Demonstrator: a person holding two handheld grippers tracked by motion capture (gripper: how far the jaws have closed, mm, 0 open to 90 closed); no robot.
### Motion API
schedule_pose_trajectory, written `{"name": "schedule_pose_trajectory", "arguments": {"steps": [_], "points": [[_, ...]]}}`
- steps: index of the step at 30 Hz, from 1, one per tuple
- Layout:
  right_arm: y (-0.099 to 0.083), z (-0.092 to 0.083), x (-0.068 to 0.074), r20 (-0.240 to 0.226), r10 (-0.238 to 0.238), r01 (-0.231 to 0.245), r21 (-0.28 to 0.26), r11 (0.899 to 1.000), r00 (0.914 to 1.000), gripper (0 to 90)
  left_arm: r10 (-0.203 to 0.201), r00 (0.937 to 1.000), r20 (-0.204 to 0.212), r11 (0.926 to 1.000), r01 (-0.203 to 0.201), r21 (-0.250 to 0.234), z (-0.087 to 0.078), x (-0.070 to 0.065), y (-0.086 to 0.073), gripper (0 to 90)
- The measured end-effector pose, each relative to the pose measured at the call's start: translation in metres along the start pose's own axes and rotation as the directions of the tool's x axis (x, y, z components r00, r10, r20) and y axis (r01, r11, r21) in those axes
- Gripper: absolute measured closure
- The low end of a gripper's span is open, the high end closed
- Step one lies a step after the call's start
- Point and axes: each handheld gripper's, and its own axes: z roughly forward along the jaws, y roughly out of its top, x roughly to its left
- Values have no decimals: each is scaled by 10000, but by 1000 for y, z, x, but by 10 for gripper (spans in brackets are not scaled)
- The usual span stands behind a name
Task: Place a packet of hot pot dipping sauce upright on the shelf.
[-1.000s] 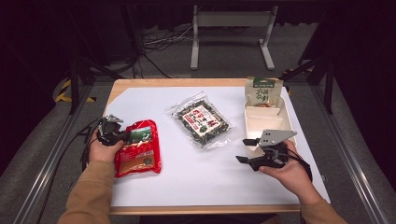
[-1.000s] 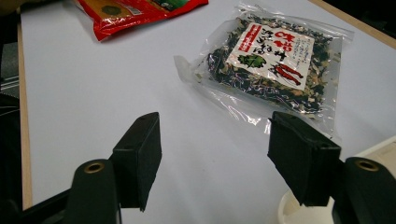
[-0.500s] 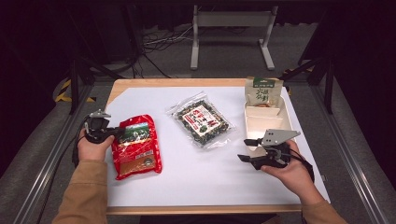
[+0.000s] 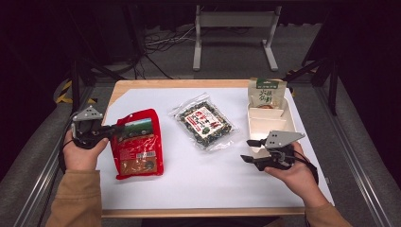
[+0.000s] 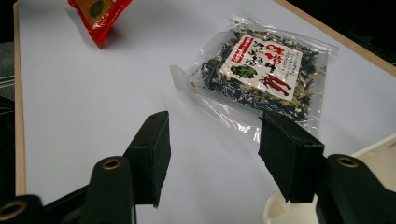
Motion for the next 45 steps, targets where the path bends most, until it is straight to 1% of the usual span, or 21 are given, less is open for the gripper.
{"name": "schedule_pose_trajectory", "arguments": {"steps": [5,9,11,12,13,14,18,20,22,23,24,25,30,31,34,38,39,40,43,44,45], "points": [[2,-2,-1,92,-127,128,-79,9999,9999,436,514,9986,93,9986,-513,-143,-13,-16,8,878],[4,-4,0,91,-201,203,-164,9997,9998,439,999,9949,124,9947,-995,-275,-27,-32,13,878],[5,-4,0,97,-197,198,-173,9997,9998,440,1184,9929,150,9922,-1177,-416,-34,-40,15,878],[5,-4,0,109,-218,220,-179,9996,9997,440,1184,9929,150,9922,-1177,-416,-34,-40,15,879],[5,-4,0,106,-221,223,-185,9996,9997,440,1436,9893,254,9882,-1420,-583,-38,-47,17,879],[5,-4,0,106,-221,223,-185,9996,9997,440,1436,9893,254,9882,-1420,-583,-38,-47,17,879],[6,-3,0,75,-278,279,-194,9994,9996,440,1916,9814,152,9793,-1901,-700,-41,-58,21,880],[6,-3,0,94,-267,269,-231,9994,9996,440,1903,9816,168,9782,-1882,-875,-41,-60,22,880],[6,-3,0,107,-270,272,-248,9993,9996,440,1951,9797,471,9760,-1892,-1082,-39,-62,25,880],[6,-3,0,107,-270,272,-248,9993,9996,440,1951,9797,471,9760,-1892,-1082,-39,-62,25,880],[6,-3,0,93,-268,270,-251,9993,9996,440,1946,9788,636,9755,-1863,-1168,-38,-65,26,880],[6,-3,0,91,-271,273,-284,9992,9996,440,2004,9767,768,9743,-1904,-1207,-37,-67,27,880],[8,-5,3,77,-320,324,-545,9980,9995,442,2447,9599,1370,9643,-2263,-1373,-27,-83,36,880],[9,-5,3,85,-282,287,-653,9975,9996,441,2563,9540,1554,9616,-2353,-1410,-23,-86,38,880],[11,-9,4,118,-215,224,-851,9961,9997,429,2731,9439,1855,9569,-2467,-1530,-13,-96,45,880],[12,-11,6,130,-205,217,-965,9951,9997,410,3015,9298,2111,9478,-2682,-1727,-2,-108,54,879],[12,-11,6,136,-195,207,-979,9950,9997,407,3098,9254,2183,9446,-2734,-1816,0,-111,56,879],[12,-12,6,121,-193,205,-1027,9945,9997,405,3179,9186,2347,9418,-2774,-1900,3,-114,59,879],[13,-12,7,-30,-94,90,-1069,9942,10000,395,3329,9058,2620,9369,-2864,-2004,10,-123,64,879],[13,-12,8,-81,-101,92,-1064,9943,9999,391,3340,9028,2711,9363,-2846,-2060,12,-126,66,879],[13,-12,8,-81,-101,92,-1064,9943,9999,391,3340,9028,2711,9363,-2846,-2060,12,-126,66,879]]}}
